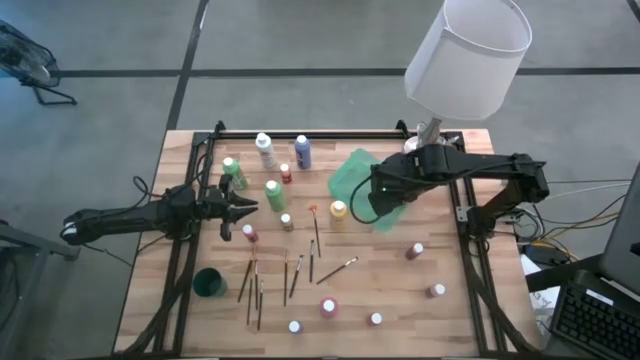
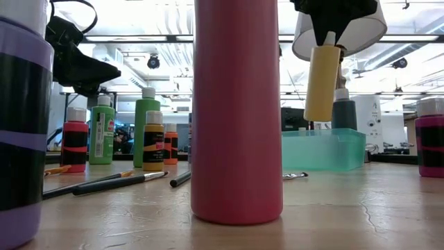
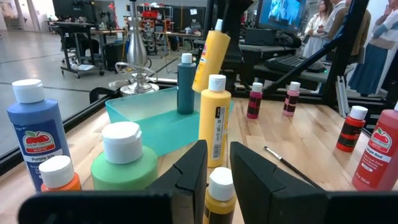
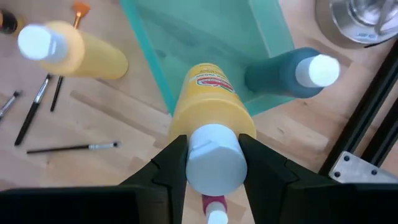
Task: Pick & Place Paint Supplies
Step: Put the big yellow paint bottle into the green bin
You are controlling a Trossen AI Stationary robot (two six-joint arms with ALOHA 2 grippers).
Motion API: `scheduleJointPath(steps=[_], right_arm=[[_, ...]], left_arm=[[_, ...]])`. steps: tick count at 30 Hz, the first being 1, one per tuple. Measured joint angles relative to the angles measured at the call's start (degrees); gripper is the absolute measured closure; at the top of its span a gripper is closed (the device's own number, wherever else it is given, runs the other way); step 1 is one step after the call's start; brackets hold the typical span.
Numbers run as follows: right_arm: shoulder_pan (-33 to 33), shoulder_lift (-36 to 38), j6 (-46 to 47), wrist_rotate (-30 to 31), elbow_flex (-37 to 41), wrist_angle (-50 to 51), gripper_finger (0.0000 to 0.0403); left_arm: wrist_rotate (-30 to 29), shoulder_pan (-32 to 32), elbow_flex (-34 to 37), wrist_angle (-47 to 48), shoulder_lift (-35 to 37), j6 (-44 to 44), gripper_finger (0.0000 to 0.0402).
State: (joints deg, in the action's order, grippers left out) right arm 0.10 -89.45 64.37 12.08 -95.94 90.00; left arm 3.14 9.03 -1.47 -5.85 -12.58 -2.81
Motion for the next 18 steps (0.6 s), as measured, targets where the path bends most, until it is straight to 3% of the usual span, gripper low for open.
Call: scheduleJointPath(steps=[18], right_arm=[[-5.0,0.1,-1.8,-1.1,8.2,-2.8,0.0287]], left_arm=[[0.0,0.0,0.0,0.0,0.0,0.0,0.0326]])
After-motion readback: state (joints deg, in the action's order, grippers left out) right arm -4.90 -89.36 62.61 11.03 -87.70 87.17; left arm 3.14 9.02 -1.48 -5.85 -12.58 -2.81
